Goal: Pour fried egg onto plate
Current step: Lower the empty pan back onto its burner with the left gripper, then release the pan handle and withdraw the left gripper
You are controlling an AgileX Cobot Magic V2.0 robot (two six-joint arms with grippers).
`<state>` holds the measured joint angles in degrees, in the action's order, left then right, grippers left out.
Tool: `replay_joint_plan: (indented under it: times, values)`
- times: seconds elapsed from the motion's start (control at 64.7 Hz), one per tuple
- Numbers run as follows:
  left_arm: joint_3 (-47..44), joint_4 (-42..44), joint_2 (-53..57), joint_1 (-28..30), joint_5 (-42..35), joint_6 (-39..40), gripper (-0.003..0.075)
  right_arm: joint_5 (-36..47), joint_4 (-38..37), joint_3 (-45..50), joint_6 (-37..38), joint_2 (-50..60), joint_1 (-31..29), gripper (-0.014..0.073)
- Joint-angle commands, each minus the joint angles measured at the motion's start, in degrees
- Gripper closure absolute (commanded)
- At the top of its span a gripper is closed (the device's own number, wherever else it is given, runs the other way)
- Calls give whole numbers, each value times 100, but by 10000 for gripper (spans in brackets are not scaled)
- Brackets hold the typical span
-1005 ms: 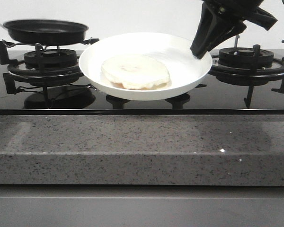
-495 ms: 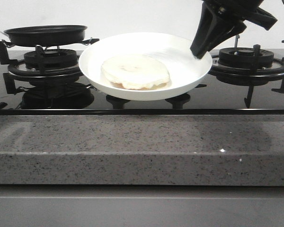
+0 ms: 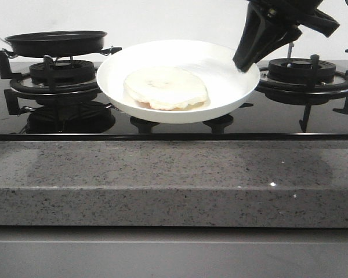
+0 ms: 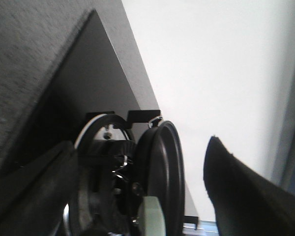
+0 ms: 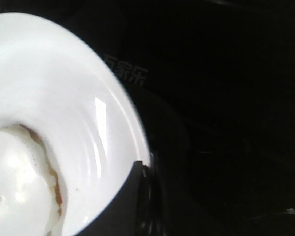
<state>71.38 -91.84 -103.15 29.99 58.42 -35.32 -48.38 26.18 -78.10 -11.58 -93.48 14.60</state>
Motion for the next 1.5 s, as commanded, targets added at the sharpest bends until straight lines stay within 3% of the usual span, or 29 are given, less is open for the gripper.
replay_joint_plan:
  times: [0.0,0.201,0.464,0.742,0.835,1.144,1.485]
  values:
    - [180,-12,517,87,357,-70,195,239,211,-159,-17,216,-8,651]
    - [406,1074,1313,-16,371,-169,195,239,211,-159,-17,216,-8,651]
    - [661,3252,2806,-1129,-69,347,195,239,211,-159,-17,216,-8,651]
    - [609,7559,4237,-2999,-409,2788,195,239,211,-159,-17,216,-8,651]
    - [306,8363,4704,-3425,-409,3349,195,239,211,-159,-17,216,-8,651]
    - [-1183,8795,6163,-3707,-494,3478,195,239,211,-159,-17,216,-8,651]
    - [-1744,8795,6819,-3707,-435,3478,195,239,211,-159,-17,216,-8,651]
